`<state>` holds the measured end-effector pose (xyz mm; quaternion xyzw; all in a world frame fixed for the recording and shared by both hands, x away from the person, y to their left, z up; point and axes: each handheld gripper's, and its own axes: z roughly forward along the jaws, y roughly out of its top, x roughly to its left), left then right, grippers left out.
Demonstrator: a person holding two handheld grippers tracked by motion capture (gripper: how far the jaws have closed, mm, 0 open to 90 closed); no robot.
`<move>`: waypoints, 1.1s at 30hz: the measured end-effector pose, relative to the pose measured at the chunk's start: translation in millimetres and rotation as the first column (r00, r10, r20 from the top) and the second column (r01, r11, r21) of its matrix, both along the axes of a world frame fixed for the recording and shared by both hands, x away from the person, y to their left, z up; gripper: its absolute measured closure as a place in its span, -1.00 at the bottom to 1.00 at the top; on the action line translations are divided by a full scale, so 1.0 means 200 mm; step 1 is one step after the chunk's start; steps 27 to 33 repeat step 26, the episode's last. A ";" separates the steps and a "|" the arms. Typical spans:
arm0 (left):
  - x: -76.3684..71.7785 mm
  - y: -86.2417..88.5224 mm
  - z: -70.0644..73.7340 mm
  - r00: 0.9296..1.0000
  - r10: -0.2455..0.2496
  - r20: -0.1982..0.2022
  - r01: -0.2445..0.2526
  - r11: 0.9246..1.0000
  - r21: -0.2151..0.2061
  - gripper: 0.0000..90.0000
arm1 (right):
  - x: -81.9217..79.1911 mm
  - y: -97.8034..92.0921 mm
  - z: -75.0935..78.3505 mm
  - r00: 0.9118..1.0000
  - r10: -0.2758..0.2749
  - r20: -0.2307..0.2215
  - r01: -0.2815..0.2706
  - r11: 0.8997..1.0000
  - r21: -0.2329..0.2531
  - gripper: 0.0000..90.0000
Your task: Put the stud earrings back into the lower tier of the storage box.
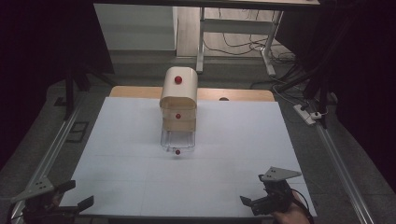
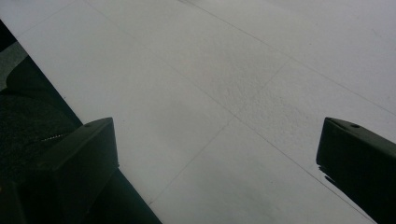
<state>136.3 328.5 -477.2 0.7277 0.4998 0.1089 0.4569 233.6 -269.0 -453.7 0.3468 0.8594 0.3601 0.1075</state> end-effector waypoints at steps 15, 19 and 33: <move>-0.05 -0.01 0.00 0.999 -0.031 -0.032 0.032 0.998 0.054 -1.00 | 0.00 0.00 0.00 1.000 -0.001 0.003 0.001 1.000 -0.002 -1.00; -0.06 -0.02 0.00 0.997 -0.048 -0.060 0.052 0.996 0.079 -1.00 | 0.00 0.00 0.00 1.000 -0.001 0.003 0.001 1.000 -0.004 -1.00; -0.06 -0.02 0.00 0.996 -0.049 -0.070 0.054 0.995 0.078 -1.00 | 0.00 0.00 0.00 1.000 -0.016 0.005 0.016 1.000 -0.015 -1.00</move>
